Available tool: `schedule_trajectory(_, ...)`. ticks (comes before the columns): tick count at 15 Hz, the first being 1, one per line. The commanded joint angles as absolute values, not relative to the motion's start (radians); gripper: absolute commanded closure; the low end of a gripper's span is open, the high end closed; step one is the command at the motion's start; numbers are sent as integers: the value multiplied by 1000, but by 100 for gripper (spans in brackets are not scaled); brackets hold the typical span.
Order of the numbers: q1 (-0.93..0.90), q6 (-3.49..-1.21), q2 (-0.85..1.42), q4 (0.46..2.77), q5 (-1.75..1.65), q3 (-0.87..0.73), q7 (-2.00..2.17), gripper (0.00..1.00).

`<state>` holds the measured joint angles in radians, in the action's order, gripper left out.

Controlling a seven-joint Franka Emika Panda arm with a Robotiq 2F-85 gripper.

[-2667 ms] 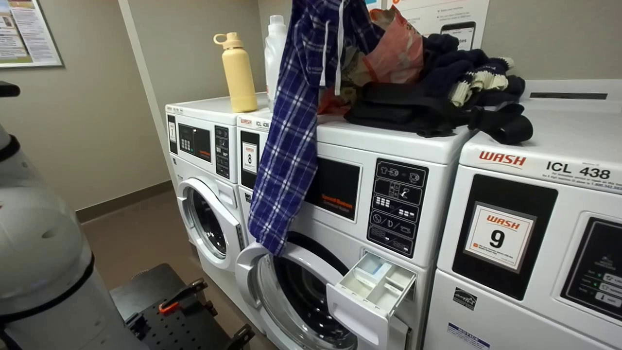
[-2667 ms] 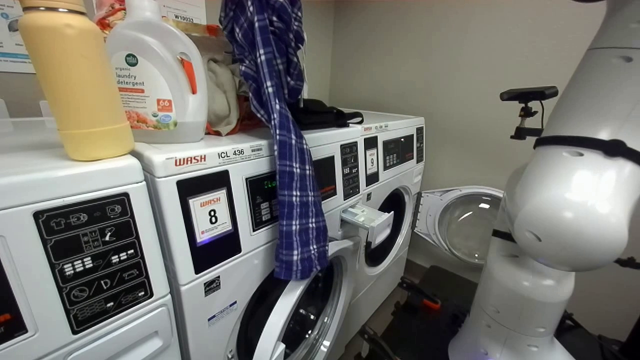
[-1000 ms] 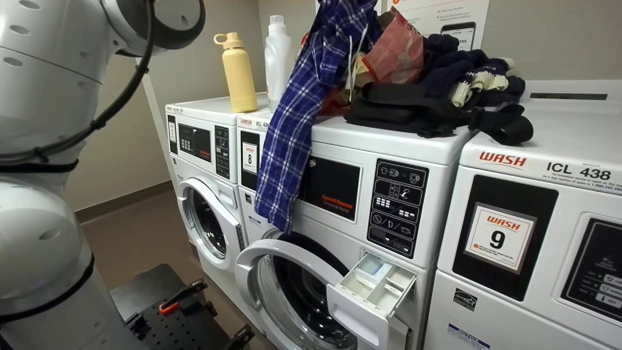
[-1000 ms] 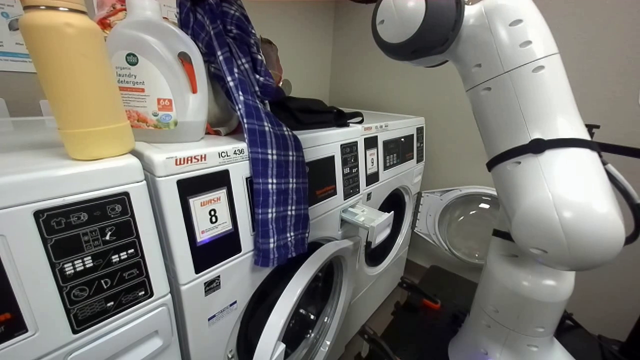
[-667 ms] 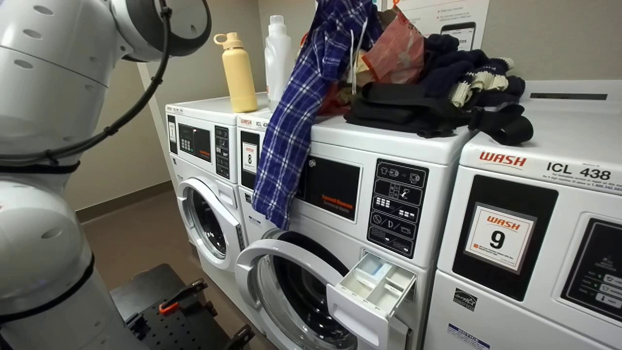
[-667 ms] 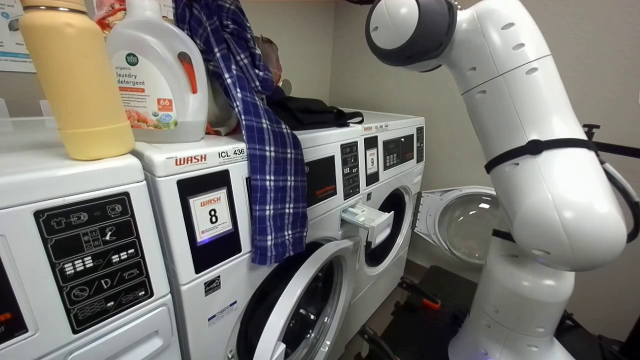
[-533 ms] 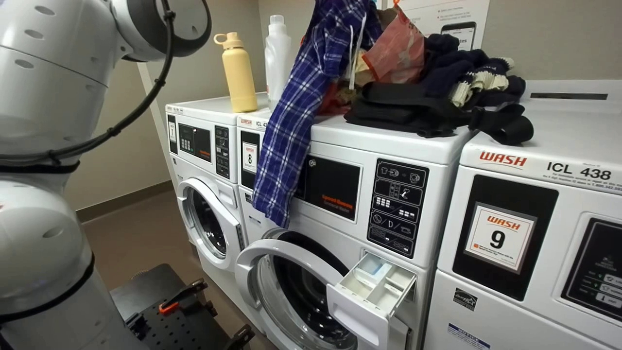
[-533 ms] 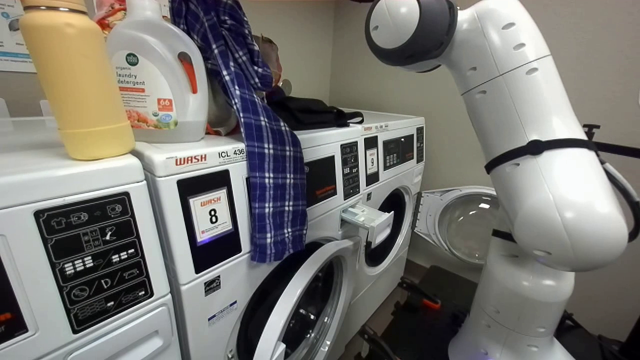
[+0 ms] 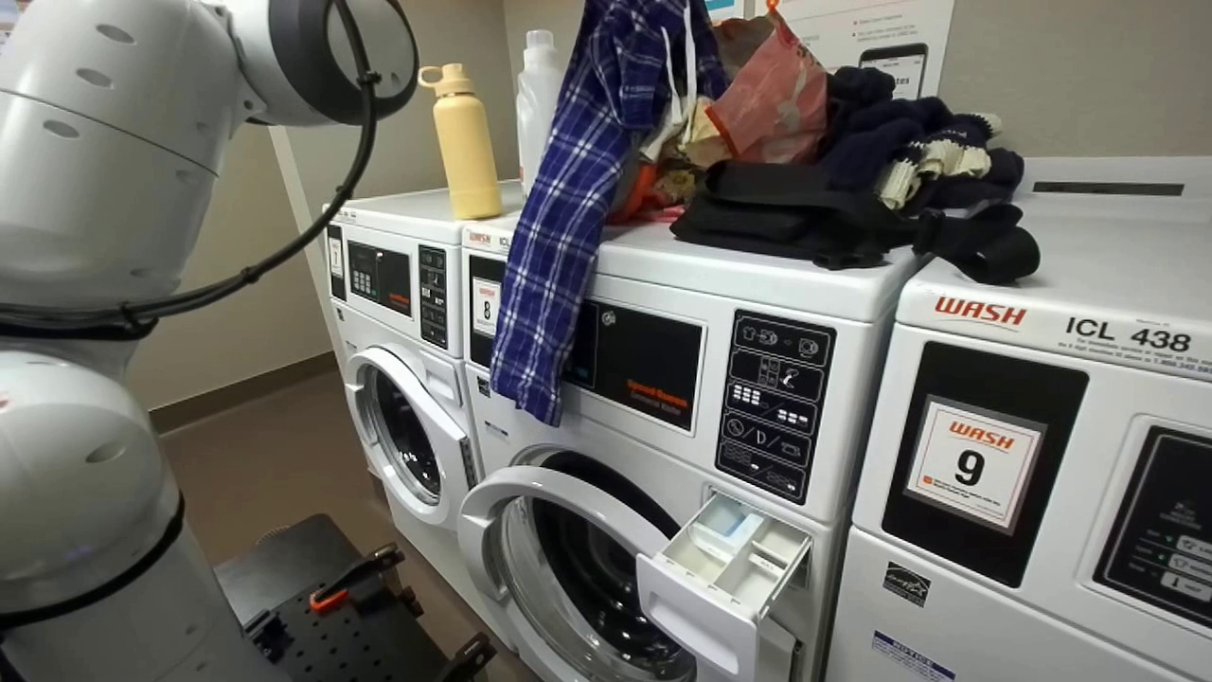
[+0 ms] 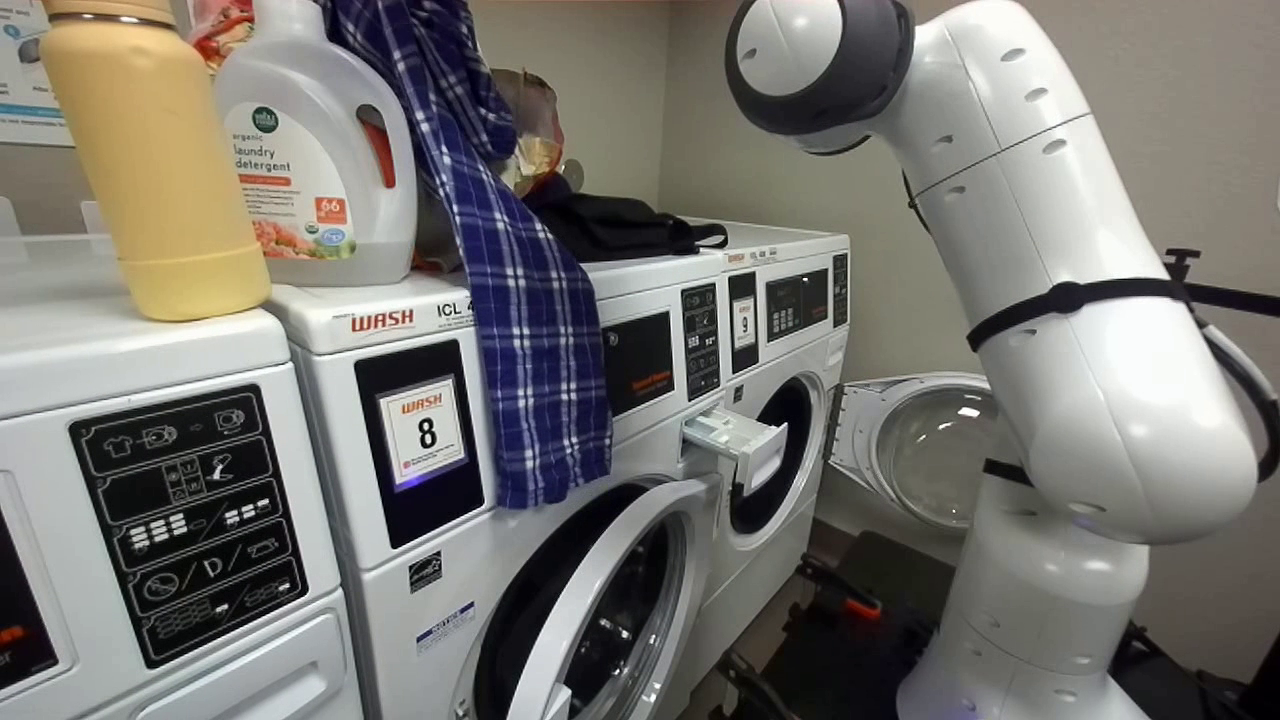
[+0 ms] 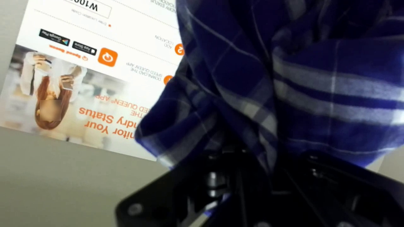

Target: Put the blue checked shirt in the bag

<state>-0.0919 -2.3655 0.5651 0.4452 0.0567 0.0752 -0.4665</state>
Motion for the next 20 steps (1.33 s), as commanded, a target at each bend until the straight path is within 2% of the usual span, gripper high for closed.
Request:
schedule_trajectory(1,-93,-2333,611,311,56,106,-473,99)
schedule_trajectory(2,-85,-2392,543,429,76,107,-484,99)
schedule_trajectory(9,-91,-2420,573,454,52,93,-478,99)
schedule_trajectory(10,-94,-2358,656,329,34,95,-470,99)
schedule_trajectory(11,-91,-2352,668,327,30,94,-471,99)
schedule_trajectory(12,-76,-2406,613,455,43,90,-478,99)
schedule_trajectory(14,-64,-2407,639,458,39,84,-475,99)
schedule_trajectory(15,-64,-2348,719,333,22,82,-466,99)
schedule_trajectory(16,-56,-2343,731,330,18,77,-466,99)
schedule_trajectory(17,-41,-2398,673,453,27,68,-471,99)
schedule_trajectory(19,-25,-2396,691,454,20,53,-470,99)
schedule_trajectory(20,-22,-2338,768,329,1,48,-466,99)
